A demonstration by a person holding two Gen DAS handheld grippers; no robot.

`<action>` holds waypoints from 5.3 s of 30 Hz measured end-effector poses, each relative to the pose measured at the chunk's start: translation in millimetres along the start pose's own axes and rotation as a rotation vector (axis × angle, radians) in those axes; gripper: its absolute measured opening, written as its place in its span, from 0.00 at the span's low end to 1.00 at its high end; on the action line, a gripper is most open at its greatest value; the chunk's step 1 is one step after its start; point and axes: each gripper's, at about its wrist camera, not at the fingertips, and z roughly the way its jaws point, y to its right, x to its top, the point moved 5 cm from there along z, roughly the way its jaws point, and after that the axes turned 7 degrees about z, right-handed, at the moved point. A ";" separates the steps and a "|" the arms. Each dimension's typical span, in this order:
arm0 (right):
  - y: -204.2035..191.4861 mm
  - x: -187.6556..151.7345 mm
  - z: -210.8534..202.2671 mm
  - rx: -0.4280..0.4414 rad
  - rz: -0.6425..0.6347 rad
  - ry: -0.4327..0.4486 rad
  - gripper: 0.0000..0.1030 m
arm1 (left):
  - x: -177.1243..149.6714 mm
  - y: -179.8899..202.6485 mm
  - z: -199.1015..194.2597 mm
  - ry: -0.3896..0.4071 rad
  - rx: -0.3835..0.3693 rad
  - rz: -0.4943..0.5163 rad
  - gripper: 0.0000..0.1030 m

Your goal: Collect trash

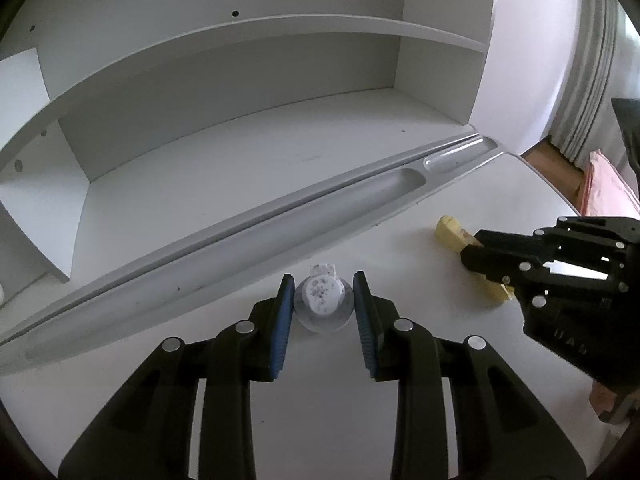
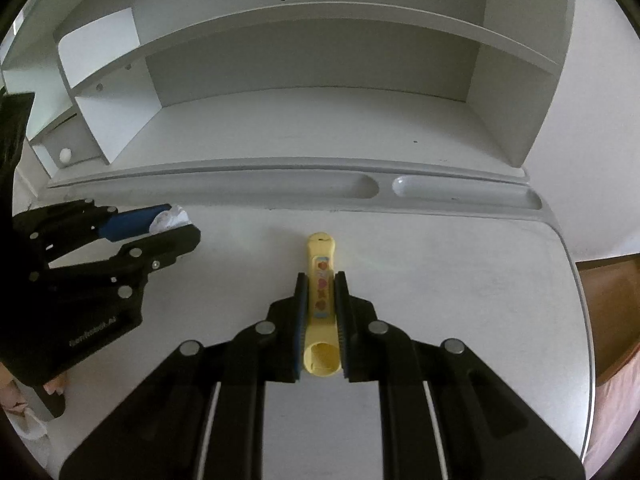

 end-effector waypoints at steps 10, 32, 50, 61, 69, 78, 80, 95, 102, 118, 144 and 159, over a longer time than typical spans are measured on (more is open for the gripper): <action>-1.1 2.2 -0.8 -0.002 -0.012 0.010 0.13 | 0.7 -1.8 1.8 -0.013 -0.007 -0.002 0.28; -6.8 -0.3 1.8 -0.007 -0.037 -0.006 0.13 | 1.8 -0.6 4.2 -0.024 -0.011 0.004 0.28; 67.1 -1.4 -126.3 0.132 0.150 0.238 0.13 | 39.0 76.7 -70.7 0.095 -0.140 0.101 0.28; 261.5 -162.1 -313.3 -0.190 0.455 0.365 0.13 | -22.7 403.8 -168.1 0.144 -0.742 0.517 0.28; 344.5 -355.1 -186.9 -0.130 0.814 -0.098 0.13 | -188.9 519.0 -20.4 -0.324 -0.780 0.550 0.28; 352.7 -492.2 -14.6 0.001 1.102 -0.457 0.13 | -265.7 516.3 114.6 -0.658 -0.607 0.287 0.28; 350.5 -492.3 -11.5 0.002 1.101 -0.456 0.13 | -263.1 523.2 107.2 -0.629 -0.622 0.320 0.28; 389.2 -483.9 -46.4 -0.065 1.172 -0.349 0.91 | -247.2 530.2 98.9 -0.539 -0.601 0.389 0.94; 431.1 -449.2 -153.4 -0.311 1.173 -0.065 0.92 | -199.8 543.7 21.2 -0.241 -0.705 0.480 0.94; 181.7 -160.7 -272.0 -0.392 0.451 0.614 0.93 | -31.0 218.7 -223.0 0.563 0.005 0.064 0.94; -47.7 -73.7 -77.1 -0.035 0.261 0.274 0.93 | -133.9 -64.3 -138.4 0.084 0.419 -0.338 0.94; -64.4 -76.2 -77.6 -0.097 0.161 0.257 0.93 | -136.5 -63.5 -124.7 0.036 0.384 -0.357 0.94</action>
